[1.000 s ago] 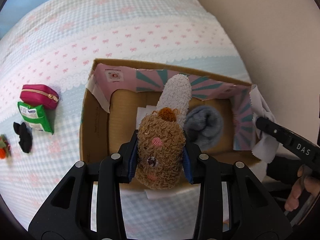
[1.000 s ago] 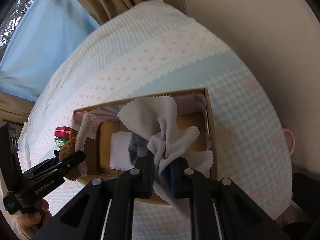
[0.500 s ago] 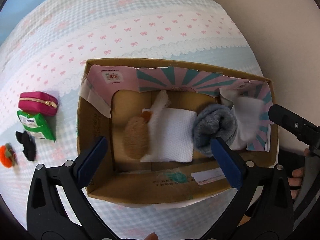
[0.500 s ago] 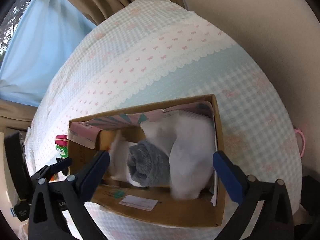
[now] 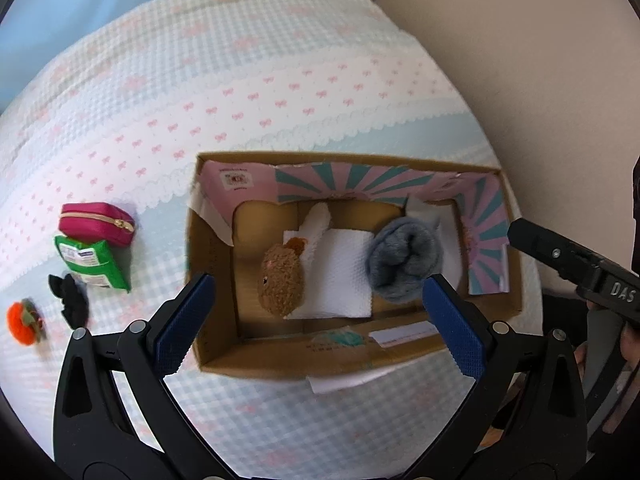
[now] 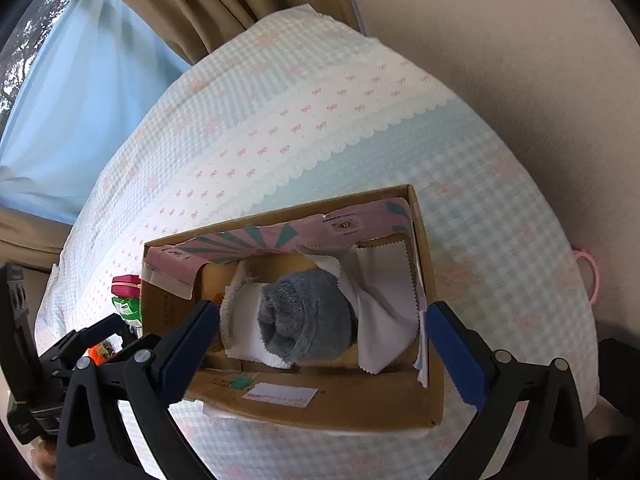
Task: Organize soft objects
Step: 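Withdraw both tools and move toward the orange pompom and black sock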
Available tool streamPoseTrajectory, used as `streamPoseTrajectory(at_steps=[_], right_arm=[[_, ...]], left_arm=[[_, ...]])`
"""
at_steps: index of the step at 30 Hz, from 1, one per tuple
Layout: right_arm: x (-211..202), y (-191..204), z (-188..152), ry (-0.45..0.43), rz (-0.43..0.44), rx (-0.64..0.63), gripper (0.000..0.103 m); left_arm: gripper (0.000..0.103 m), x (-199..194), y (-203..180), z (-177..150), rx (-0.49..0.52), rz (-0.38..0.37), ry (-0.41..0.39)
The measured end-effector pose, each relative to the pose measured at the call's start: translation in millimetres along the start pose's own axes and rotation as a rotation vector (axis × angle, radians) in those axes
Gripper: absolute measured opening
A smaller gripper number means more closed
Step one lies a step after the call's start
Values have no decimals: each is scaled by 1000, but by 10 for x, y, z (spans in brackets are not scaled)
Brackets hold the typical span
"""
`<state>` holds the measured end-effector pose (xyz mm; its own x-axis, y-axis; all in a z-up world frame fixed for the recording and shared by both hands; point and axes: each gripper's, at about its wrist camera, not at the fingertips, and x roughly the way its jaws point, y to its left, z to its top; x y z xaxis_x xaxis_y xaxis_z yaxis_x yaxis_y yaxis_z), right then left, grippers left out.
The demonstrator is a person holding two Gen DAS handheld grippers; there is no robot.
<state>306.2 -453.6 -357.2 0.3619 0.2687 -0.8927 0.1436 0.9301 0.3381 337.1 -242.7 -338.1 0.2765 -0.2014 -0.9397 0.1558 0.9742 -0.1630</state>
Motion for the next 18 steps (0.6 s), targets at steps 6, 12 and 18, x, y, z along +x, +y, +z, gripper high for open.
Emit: streamPoseTrajectory(at_steps=[6,12,18], right_arm=[[-426,198,-88,-60,-25,-28,103],[-925,510,-249,-130,-88,-80,103],[-1444,876,-485,-255,-111,-116,103]], left_arm=[[102,-486,18,-85,22,2,-70],[102,-1063,143,-258,26,-20,-140],[102,-1686,412,-487,20,-11,-229]])
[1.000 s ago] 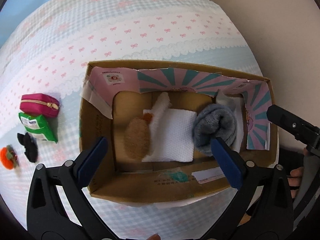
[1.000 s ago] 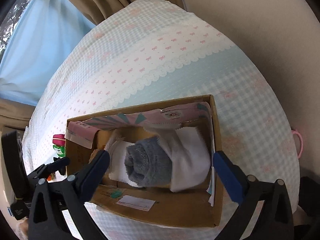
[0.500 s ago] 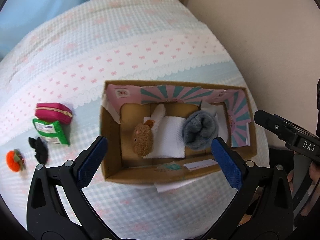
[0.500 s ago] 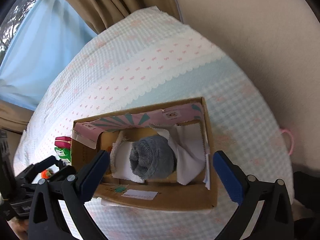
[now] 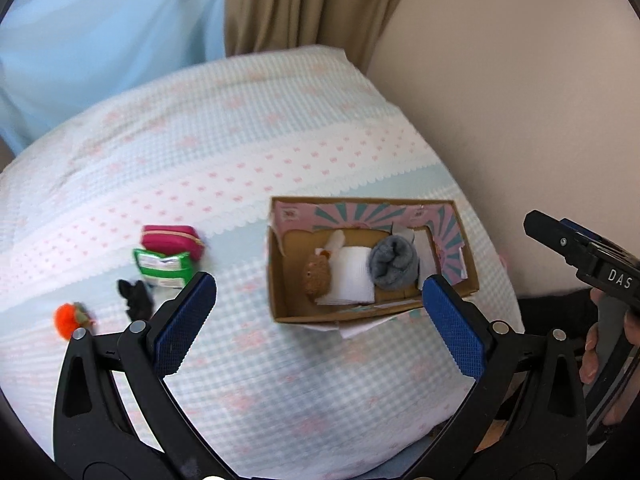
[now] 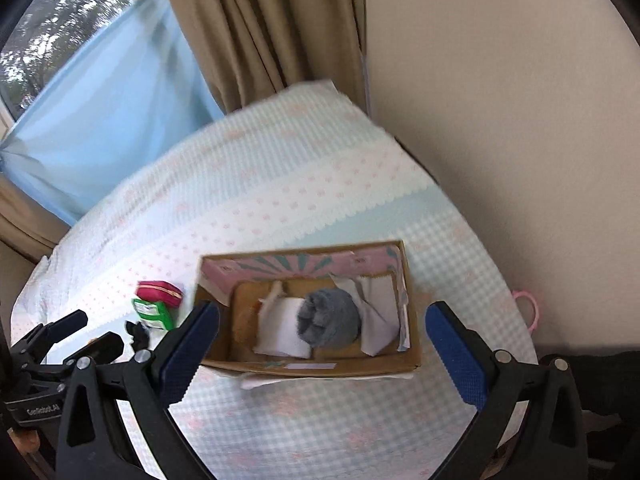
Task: Organize soft objects
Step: 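Withdraw both tools and move toward the orange pompom and black sock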
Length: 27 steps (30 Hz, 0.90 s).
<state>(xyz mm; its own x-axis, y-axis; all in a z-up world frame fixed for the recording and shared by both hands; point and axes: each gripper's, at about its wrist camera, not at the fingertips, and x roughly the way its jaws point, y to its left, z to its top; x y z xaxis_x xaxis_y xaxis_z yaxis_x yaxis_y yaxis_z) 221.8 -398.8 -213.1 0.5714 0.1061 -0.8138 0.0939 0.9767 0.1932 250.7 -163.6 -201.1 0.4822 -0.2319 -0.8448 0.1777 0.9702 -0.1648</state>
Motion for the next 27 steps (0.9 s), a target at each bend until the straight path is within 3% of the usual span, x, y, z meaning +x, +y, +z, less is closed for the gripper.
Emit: streamPoseTrajectory(at_steps=[4,14,27], right_arm=[[-378,299,-77,-89,-15,-27,103],[-849,1143,-342,-173,48,-92,103],[-991,2091,-854,-238,96,-121,103]], left_arm=[[102,-409,228,-73,-15,9,-55],[102,-1280,963,-384,-55,79,-179],[102,-1806,2014,-909,-107,139,-220]])
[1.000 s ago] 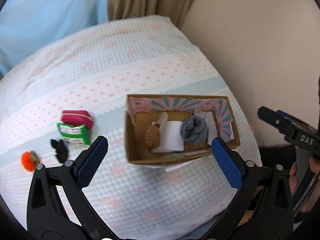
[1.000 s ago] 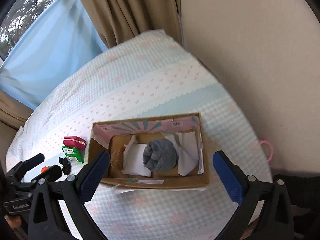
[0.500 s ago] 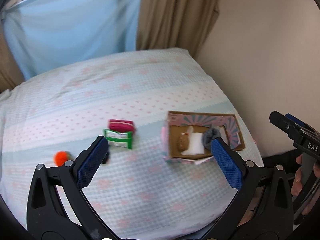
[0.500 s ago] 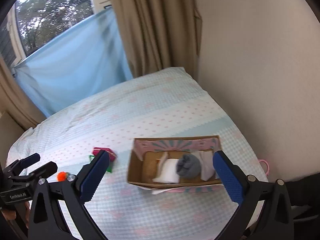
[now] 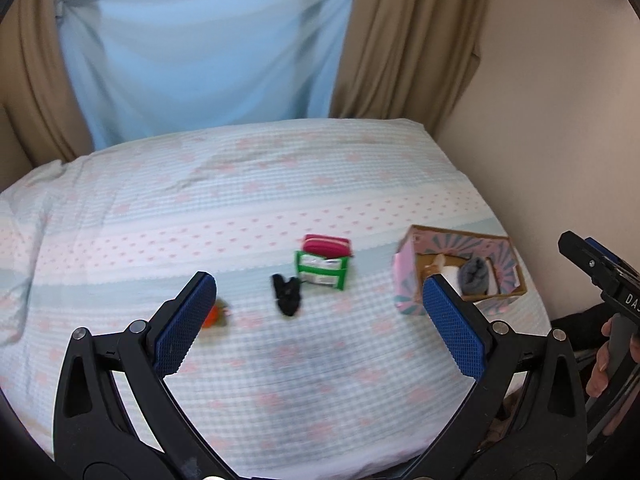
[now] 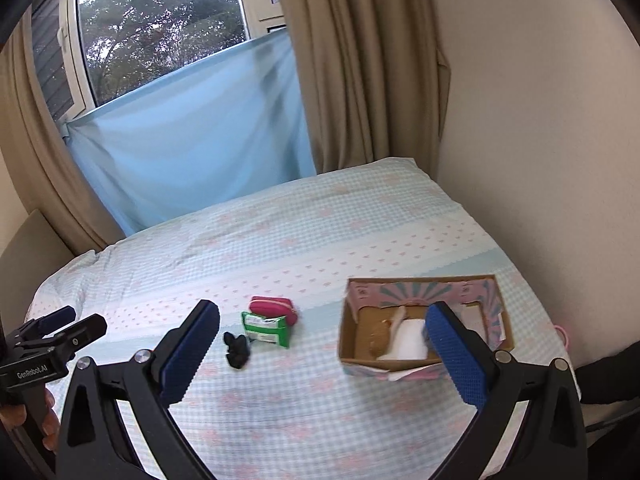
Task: Organize soft objects
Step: 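Withdraw both tools and move toward the orange pompom and black sock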
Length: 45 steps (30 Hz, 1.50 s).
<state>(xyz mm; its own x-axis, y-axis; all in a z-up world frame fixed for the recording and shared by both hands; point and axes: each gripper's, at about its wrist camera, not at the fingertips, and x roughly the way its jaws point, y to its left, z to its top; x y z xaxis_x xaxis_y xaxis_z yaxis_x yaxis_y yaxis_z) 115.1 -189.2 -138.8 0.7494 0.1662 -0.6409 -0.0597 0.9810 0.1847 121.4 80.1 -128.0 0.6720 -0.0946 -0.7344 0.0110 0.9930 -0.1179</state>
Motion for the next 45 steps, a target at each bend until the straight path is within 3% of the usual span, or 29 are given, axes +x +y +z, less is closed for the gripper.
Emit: streamPoseTrajectory(at_steps=[10,20,33,45], right_arm=[[347,658,-445,43,20,-17,103],[962,1125,-732,81,39,-120,103],[2239,1307,-891,155,17,-390,103],[3533,1494,-1259,252,-32,-813,99]], left_arm=[[102,196,833,-309,-17,31,50],[102,811,1474,-603,-88,70,132],[101,1920,1819,-713,-117,112,244],[94,3065,1937,-977,-147,150,394]])
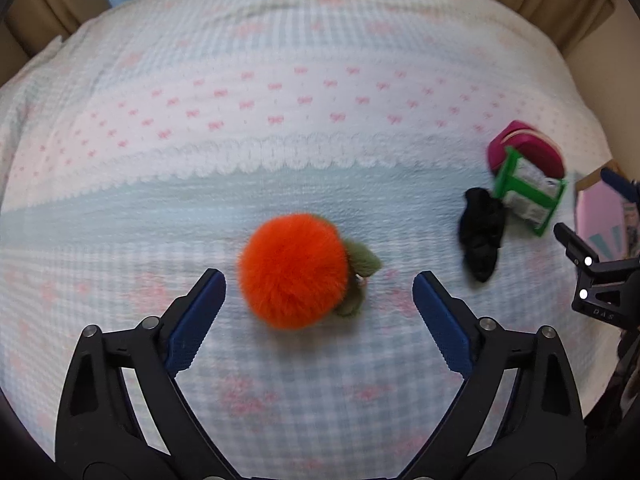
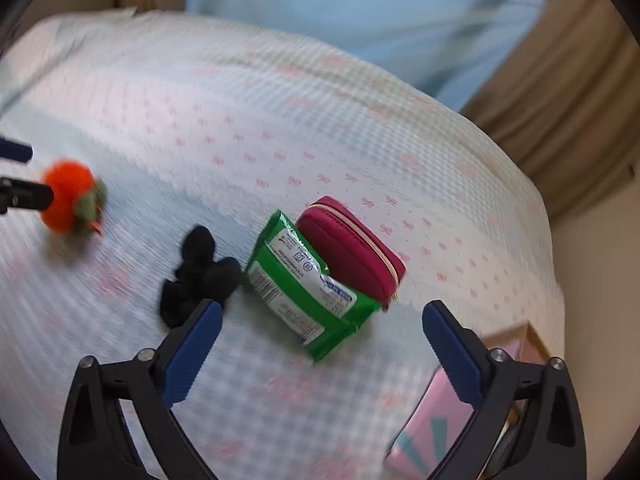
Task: Organize soft objects
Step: 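Withdraw both tools and move toward the orange pompom and black sock, then grasp the orange pompom with the left gripper while the right grasps the green wipes pack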
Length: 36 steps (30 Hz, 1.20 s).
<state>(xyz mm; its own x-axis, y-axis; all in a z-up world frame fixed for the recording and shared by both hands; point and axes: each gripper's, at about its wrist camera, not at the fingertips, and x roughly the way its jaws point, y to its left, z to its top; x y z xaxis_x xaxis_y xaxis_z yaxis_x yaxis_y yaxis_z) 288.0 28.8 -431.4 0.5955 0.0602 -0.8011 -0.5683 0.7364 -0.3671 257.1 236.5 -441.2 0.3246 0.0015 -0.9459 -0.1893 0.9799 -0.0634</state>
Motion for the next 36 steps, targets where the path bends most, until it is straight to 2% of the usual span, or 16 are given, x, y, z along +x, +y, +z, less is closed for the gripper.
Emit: streamPoseTrajectory(at_steps=[4,8,9,11,14,15,17,19,21,22,29,36], right_arm=[[203,111,-1,-4,-20,-129,97],[360,308,-15,-8,-30,-286,78],[393,361,-25,-8,-27,-320,74],[445,416,-36,2,-23,-347,73],[562,433,-58,38,-28,-355,71],[608,424,-61,51,-36,-357,71],[671,399,-78,76,-37,-356,71],[704,381,-79,80,-31,-355,65],[717,381,-79,81,-25,-362,57],[721,386,-72,80,-21,-366,56],[686,399,-74,72,1,-346,39],[562,365,-93,69,3,-305,36]], left_arm=[[93,232,-5,12,-16,17,28],[89,425,-11,46,-24,34,51],[86,466,-8,50,-27,37,57],[78,547,9,57,-34,41,73],[71,626,33,54,-45,44,91],[63,637,37,51,-47,46,94],[56,666,53,44,-52,46,105],[47,656,67,45,-62,36,96],[43,642,72,55,-64,33,89],[41,636,71,59,-62,32,86],[39,584,23,90,-44,24,59],[39,404,54,105,-28,17,24]])
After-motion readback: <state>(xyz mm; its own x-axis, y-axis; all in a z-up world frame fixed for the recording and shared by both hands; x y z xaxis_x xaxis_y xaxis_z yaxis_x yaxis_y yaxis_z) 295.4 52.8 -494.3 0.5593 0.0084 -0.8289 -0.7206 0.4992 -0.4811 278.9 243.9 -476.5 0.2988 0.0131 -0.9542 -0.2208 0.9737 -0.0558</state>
